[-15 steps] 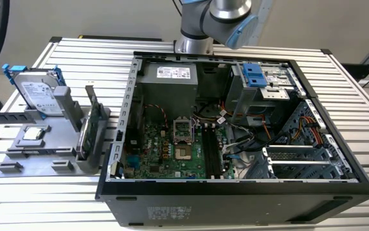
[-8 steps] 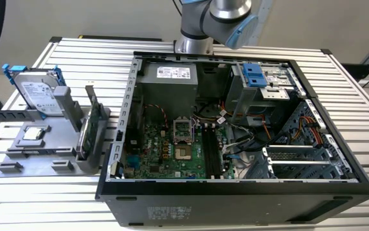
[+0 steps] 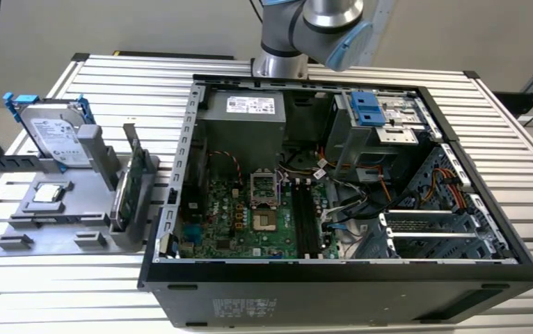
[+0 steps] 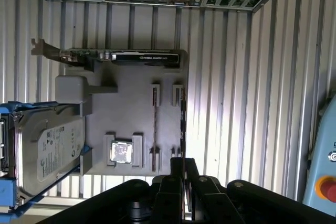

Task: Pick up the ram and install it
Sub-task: 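Pick up the ram and move it above insertion slot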

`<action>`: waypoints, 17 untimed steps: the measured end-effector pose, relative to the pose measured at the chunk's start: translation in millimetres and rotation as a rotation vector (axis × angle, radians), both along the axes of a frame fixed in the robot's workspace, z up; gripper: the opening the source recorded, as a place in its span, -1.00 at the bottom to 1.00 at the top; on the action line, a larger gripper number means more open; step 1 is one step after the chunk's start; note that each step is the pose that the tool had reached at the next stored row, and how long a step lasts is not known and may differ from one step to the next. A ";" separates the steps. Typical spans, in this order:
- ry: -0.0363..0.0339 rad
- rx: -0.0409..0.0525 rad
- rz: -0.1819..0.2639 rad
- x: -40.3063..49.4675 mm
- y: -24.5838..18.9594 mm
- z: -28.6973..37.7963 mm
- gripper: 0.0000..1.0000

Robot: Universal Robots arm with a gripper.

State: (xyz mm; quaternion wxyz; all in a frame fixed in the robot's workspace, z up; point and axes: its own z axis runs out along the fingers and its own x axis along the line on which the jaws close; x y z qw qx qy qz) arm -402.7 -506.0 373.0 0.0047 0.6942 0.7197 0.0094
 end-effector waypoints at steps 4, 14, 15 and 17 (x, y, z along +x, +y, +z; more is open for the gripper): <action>-0.0001 0.0001 0.000 0.0 0.0 3.0 -1.00; -0.0001 0.0000 0.000 0.0 0.0 10.2 -1.00; 0.0000 0.0000 0.000 0.0 0.0 10.7 -1.00; -0.0002 0.0002 0.000 0.0 0.0 10.7 -1.00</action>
